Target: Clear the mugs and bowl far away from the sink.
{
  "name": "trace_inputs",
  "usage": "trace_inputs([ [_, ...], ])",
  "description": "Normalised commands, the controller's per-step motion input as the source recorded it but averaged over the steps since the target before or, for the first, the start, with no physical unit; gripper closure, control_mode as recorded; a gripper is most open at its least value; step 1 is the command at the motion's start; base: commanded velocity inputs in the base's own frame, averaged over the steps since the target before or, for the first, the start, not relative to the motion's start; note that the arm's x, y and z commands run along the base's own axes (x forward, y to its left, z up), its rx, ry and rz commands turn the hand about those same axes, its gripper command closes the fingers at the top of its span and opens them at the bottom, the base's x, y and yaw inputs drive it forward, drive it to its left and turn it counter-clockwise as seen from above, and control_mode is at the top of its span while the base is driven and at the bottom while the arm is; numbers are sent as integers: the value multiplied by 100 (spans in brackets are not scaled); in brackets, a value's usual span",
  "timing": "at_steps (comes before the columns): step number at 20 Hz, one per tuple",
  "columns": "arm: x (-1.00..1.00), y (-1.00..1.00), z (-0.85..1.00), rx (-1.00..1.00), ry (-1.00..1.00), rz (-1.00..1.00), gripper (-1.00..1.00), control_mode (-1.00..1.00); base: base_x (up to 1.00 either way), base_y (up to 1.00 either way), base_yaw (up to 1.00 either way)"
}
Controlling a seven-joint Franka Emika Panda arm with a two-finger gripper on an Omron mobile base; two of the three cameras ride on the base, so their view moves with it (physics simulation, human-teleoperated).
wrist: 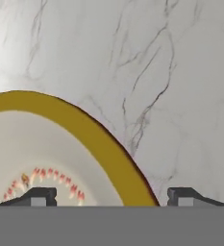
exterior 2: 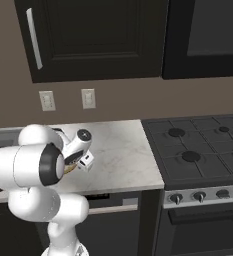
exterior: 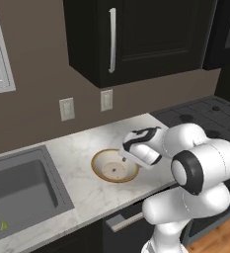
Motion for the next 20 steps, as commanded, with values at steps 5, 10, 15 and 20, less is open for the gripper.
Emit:
trace_inputs([
  [5, 3, 13, -6, 0, -3, 0, 100, -100, 0, 0, 0],
  [10, 0, 9, -3, 0, -5, 0, 100, -100, 0, 0, 0],
  [15, 0, 7, 0, 0, -6, 0, 100, -100, 0, 0, 0],
  [20, -30, -6, 13, 3, -18, -6, 100, -100, 0, 0, 0],
])
